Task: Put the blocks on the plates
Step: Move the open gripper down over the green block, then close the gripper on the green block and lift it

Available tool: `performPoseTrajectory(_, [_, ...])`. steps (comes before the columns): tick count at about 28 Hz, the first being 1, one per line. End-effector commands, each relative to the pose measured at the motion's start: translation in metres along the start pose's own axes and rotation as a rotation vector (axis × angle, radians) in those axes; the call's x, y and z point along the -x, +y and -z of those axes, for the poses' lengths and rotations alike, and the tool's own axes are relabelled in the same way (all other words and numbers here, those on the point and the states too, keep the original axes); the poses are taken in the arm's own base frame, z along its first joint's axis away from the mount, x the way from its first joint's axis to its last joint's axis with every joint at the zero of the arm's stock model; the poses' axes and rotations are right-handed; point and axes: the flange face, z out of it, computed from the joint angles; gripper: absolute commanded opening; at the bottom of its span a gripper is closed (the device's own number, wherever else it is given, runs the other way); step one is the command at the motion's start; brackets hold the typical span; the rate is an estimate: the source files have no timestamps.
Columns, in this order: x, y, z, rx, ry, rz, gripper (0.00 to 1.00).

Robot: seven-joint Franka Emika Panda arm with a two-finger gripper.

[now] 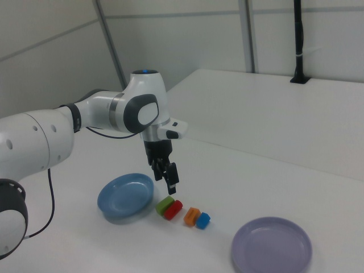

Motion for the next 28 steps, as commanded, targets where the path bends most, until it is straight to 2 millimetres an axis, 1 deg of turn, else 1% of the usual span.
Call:
performPoseTrajectory(1, [-0.001, -0.012, -0.015, -0.046, -0.008, -0.025, 1.0])
performPoseTrajectory(2, [0.0, -0.017, -0.018, -0.05, -0.005, -0.02, 1.0])
performPoseTrajectory(3, [0.003, -0.028, -0.027, -0.044, -0.009, -0.004, 1.0])
performPoseTrajectory(5, [0.005, -0.035, -0.034, -0.037, -0.014, 0.007, 1.0])
performPoseTrajectory(8, [0.003, -0.038, -0.039, -0.041, -0.008, 0.008, 1.0])
performPoseTrajectory(9, [0.002, -0.041, -0.047, -0.039, -0.012, 0.01, 1.0])
performPoseTrajectory(12, [0.004, -0.049, -0.052, -0.038, -0.011, 0.022, 1.0])
performPoseTrajectory(15, [0.002, -0.052, -0.06, -0.039, -0.009, 0.021, 1.0])
performPoseTrajectory(17, [0.0, -0.053, -0.062, -0.045, 0.0, 0.02, 1.0])
performPoseTrajectory(19, [-0.002, -0.054, -0.069, -0.045, 0.0, 0.019, 1.0])
performPoseTrajectory(24, [-0.003, -0.058, -0.077, -0.042, 0.002, 0.026, 1.0])
performPoseTrajectory(26, [-0.004, -0.058, -0.079, -0.038, 0.003, 0.025, 0.93])
performPoseTrajectory(28, [-0.003, -0.061, -0.081, -0.036, 0.002, 0.03, 0.92])
